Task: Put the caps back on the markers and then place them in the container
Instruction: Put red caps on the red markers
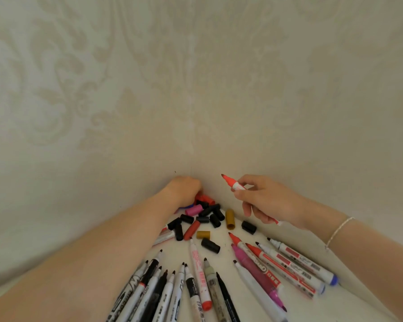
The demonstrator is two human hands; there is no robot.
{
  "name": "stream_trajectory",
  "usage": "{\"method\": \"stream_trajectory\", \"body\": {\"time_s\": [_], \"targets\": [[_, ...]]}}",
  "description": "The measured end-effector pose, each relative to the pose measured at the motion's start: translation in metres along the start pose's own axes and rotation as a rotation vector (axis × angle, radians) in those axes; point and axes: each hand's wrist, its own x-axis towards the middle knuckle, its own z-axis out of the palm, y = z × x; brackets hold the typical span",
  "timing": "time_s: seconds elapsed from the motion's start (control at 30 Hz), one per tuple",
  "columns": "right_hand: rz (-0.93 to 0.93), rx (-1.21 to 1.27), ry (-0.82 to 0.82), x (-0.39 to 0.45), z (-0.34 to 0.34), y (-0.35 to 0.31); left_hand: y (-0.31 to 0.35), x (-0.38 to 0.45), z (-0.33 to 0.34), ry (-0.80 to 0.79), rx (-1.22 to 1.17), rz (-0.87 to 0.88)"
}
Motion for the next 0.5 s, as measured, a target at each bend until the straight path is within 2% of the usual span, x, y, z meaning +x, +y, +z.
{"method": "stream_trajectory", "body": {"time_s": [0.2, 0.5], "targets": [[0.010, 0.002, 0.003, 0.001, 0.001, 0.005, -0.006, 0.007, 0.001, -0.067, 0.004, 0.033], [0.030, 0.004, -0.017, 0.004, 0.008, 0.007, -0.012, 0.011, 0.008, -0.075, -0.055, 0.030]]}}
